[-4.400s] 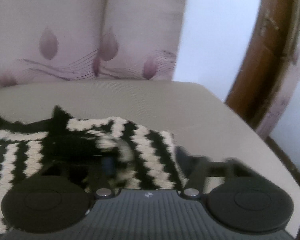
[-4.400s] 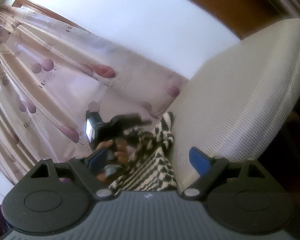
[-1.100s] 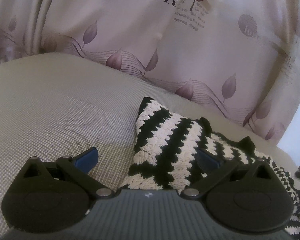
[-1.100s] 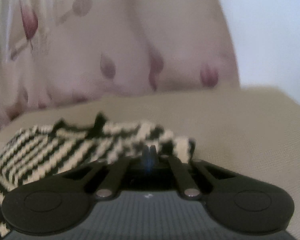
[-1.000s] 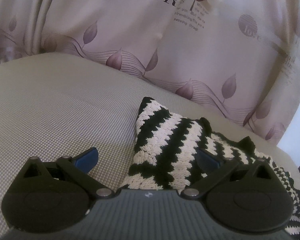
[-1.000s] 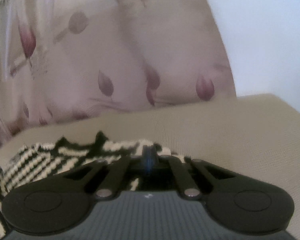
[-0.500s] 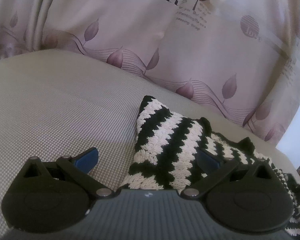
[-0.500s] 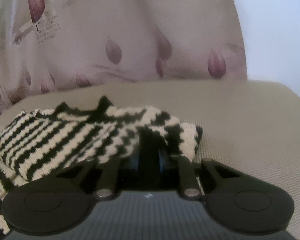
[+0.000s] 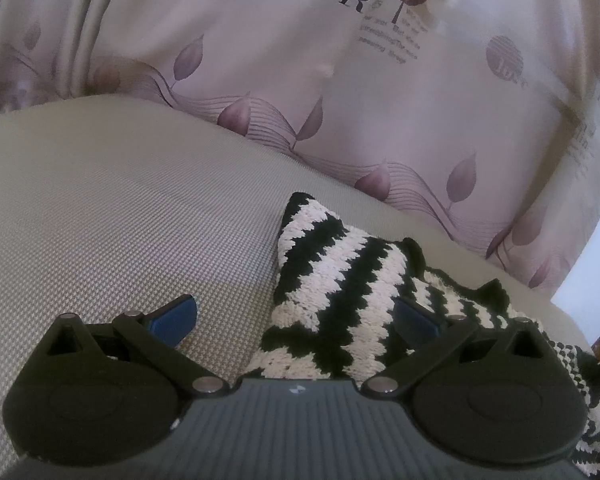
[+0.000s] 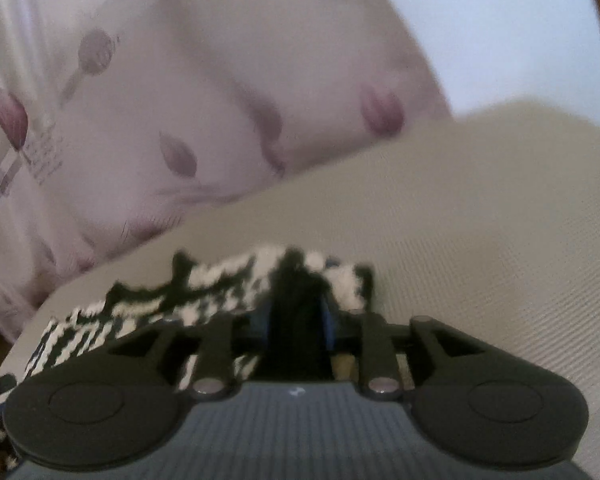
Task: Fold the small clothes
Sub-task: 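Fold the hem up toward the collar and open the right gripper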
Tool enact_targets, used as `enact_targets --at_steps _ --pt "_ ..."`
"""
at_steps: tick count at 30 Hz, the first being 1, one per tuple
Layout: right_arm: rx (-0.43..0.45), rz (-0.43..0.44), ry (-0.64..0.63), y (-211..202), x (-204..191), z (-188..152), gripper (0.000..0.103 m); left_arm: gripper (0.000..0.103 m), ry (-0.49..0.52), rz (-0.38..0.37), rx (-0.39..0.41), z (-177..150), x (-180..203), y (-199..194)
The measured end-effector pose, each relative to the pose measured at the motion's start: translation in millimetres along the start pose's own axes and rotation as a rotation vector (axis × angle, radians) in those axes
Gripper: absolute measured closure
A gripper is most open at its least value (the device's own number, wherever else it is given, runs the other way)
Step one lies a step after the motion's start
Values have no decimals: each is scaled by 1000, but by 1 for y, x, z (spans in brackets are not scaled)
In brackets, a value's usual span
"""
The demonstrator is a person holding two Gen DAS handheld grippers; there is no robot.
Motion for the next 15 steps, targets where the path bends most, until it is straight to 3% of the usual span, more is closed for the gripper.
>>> enact_targets --at_steps 3,5,8,10,15 --pt "104 9 -31 -26 -6 11 77 0 0 1 2 0 0 0" --pt "122 13 -125 -31 -21 12 77 0 5 2 2 0 1 1" --pt "51 12 -233 -14 -40 2 77 0 10 7 5 0 1 0" --pt "-43 -45 -270 6 -38 -11 79 0 11 16 -2 0 0 2" --pt "-66 -5 -169 8 -24 -13 78 0 -44 48 -25 1 -11 5"
Point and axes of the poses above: each gripper's, at about its wrist camera, not at the fingertips, and y roughly the way its jaws point, x to its right, z to its top, the point moved 6 cm from there along y, roughly the way its jaws point, and after that the axes turned 12 degrees about -z, right-handed, at the moved point
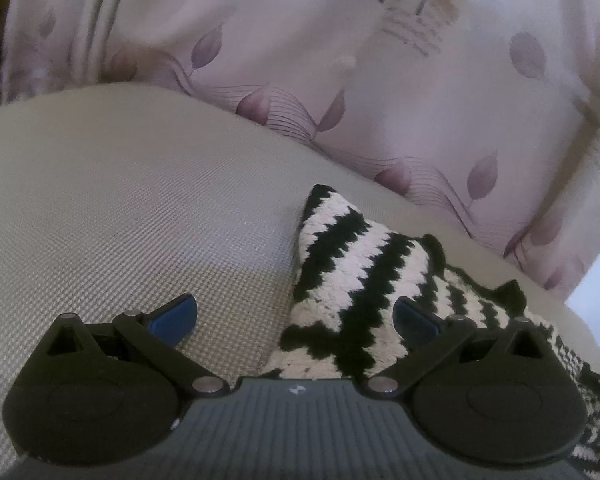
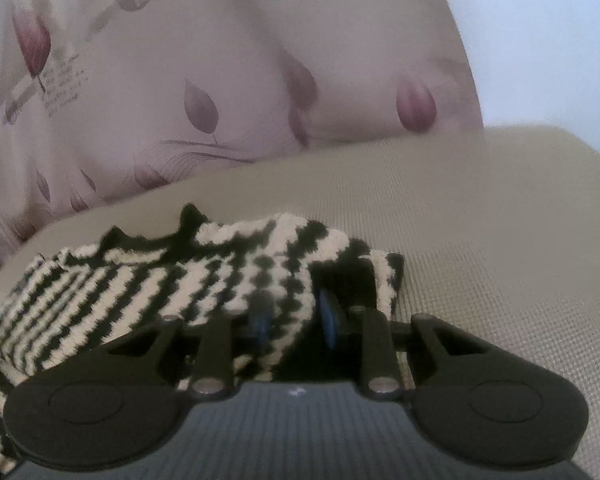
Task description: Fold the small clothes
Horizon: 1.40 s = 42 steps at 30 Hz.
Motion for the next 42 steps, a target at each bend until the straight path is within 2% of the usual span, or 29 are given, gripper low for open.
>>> enact_targets --at_steps 3,4,5,7,9,11,15,17,20,23,25,28,30,35,39,40,42 --pt "62 89 108 -46 8 2 75 0 2 -16 -3 0 1 -1" --pt "84 100 124 -62 9 -3 74 0 5 -52 -17 0 2 -1" --pt "90 103 133 -82 13 -10 67 0 10 -95 -43 -1 5 0" --pt "83 108 136 -123 20 -32 44 1 10 -162 -121 -3 10 -7" --pt "79 99 133 -161 29 -62 34 1 -22 -252 -155 -7 14 -27" --pt "52 72 127 -195 39 -97 33 0 -16 -318 -172 -13 17 -51" --pt "28 43 140 -234 41 -145 32 0 133 -347 -230 -33 24 -94" --pt "24 46 139 -242 34 -160 32 0 209 -352 -223 -41 25 -117" --pt "15 43 102 -239 20 -172 32 0 264 -348 -223 -48 18 -141" --pt "19 45 73 -234 8 -174 32 1 251 -294 -195 -46 -1 -157" --pt "19 40 49 -233 3 -173 32 3 240 -264 -206 -48 -12 -162" --pt "-10 73 66 -228 0 -174 32 3 225 -319 -270 -57 -19 -163" --pt "-21 62 47 -227 -3 -176 32 3 177 -355 -304 -65 -23 -165" --pt "-33 85 23 -227 -7 -178 34 4 180 -372 -281 -76 -22 -180" --pt "-56 102 30 -225 -9 -179 63 7 170 -400 -287 -81 -18 -185" --pt "-65 110 42 -225 -9 -179 74 12 165 -406 -284 -82 -18 -187" --pt "-77 118 58 -224 -7 -179 78 31 185 -401 -286 -82 -19 -188"
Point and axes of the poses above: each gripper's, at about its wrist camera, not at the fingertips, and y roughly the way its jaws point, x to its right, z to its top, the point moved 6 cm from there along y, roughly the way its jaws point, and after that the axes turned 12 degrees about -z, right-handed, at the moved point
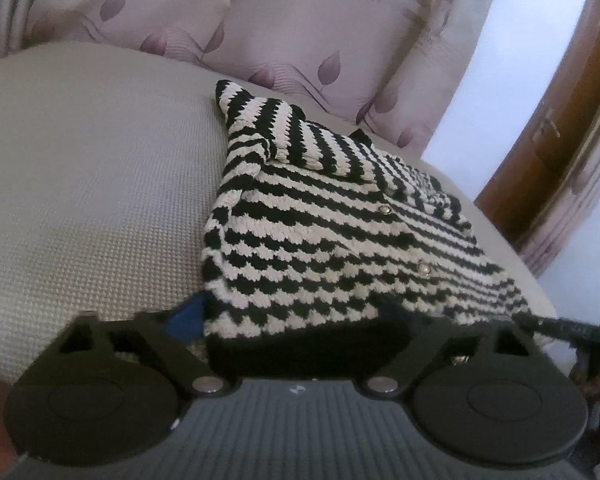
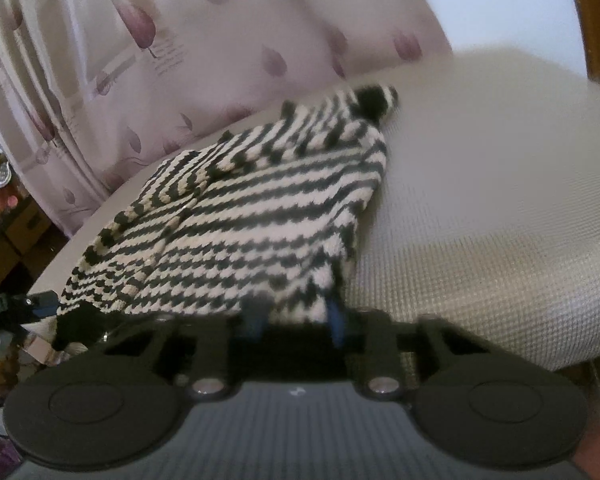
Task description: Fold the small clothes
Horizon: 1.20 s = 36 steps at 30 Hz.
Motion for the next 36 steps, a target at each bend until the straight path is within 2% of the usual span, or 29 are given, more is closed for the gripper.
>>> enact_targets --at_steps 1,2,4,6,9,11,13,15,17,19,21,22,23,24,25,26,27,28,31,36 --pt "-2 5 9 0 1 0 82 49 3 9 -2 0 -2 0" --pt "-7 12 18 0 2 0 83 60 0 19 -1 1 -5 -1" --pt "-14 37 55 -2 6 0 83 68 -16 6 -7 4 -12 -2" --pt "-21 55 79 -2 9 1 83 70 -38 -17 -10 6 -19 -2" --pt "-35 67 90 -1 11 0 83 57 -8 -41 -19 7 -18 -2" --pt "-40 75 100 -1 13 0 82 30 9 -77 -26 5 -12 -2" --pt "-40 78 104 0 13 0 81 16 19 -106 -31 3 -5 -1" --pt "-36 77 88 -1 10 0 78 12 51 -104 -42 -2 2 0" --pt "-38 93 85 -1 6 -1 69 12 75 -101 -51 -5 7 2" --pt "-38 149 108 0 4 -1 39 13 82 -93 -54 -6 9 4" --pt "-39 187 123 1 -1 1 28 20 94 -73 -57 -5 10 5" --pt "-36 181 112 2 -5 3 27 34 107 -54 -61 -5 9 7" --pt "-31 171 103 3 -8 3 27 54 128 -19 -63 -4 9 7" --pt "-28 165 97 5 -10 4 27 65 141 14 -64 -3 6 7" --pt "-25 159 87 6 -12 4 31 80 141 45 -67 -2 3 7" --pt "-21 147 71 7 -13 4 40 80 126 41 -66 0 0 6" --pt "-24 128 58 8 -14 3 65 80 105 40 -63 1 -2 6" --pt "-33 112 63 10 -12 2 80 80 101 42 -65 1 -2 6" --pt "-36 111 92 12 -5 1 84 81 142 69 -71 0 4 6" --pt "-36 115 80 10 -7 0 84 81 178 101 -88 1 9 9"
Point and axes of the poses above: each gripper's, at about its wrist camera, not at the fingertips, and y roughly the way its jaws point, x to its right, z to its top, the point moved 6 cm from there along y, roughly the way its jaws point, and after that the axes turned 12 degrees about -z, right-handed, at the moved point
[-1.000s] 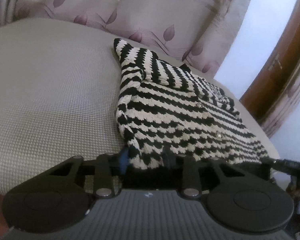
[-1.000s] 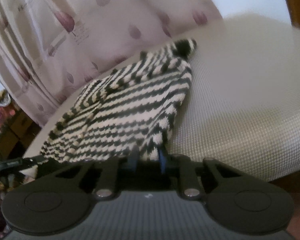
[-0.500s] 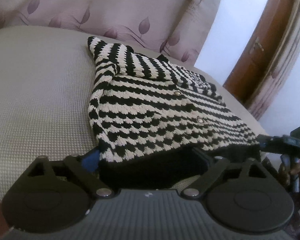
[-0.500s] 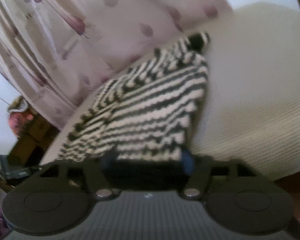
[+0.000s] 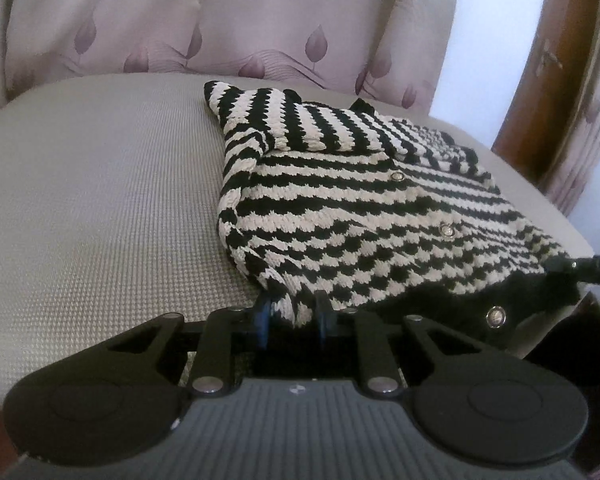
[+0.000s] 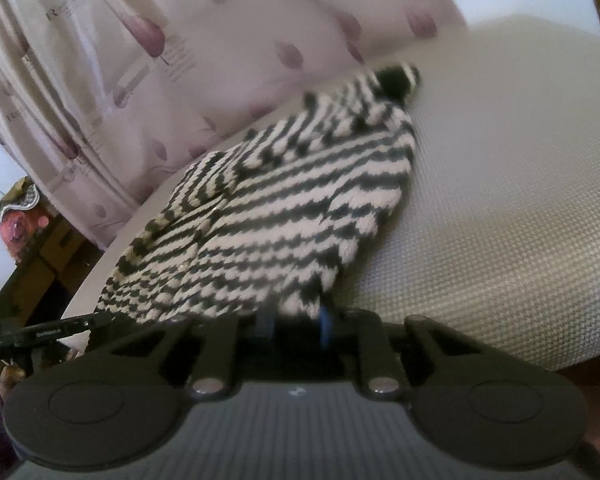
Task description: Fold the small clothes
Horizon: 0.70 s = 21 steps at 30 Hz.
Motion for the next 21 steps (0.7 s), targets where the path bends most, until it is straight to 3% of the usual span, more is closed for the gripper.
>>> enact_targets --at_steps 9,16,17,19,21 --pt "-18 23 52 1 5 0 82 79 26 5 -10 0 2 1" --pt "-16 25 70 2 4 -1 81 66 21 -23 2 0 2 4" --pt "-13 22 65 2 3 -1 81 68 19 -30 8 -1 2 3" --pt "-7 13 44 2 1 -1 84 89 9 -48 15 -2 0 3" --pt "-1 14 46 0 1 -1 86 90 -26 -80 32 -1 -2 0"
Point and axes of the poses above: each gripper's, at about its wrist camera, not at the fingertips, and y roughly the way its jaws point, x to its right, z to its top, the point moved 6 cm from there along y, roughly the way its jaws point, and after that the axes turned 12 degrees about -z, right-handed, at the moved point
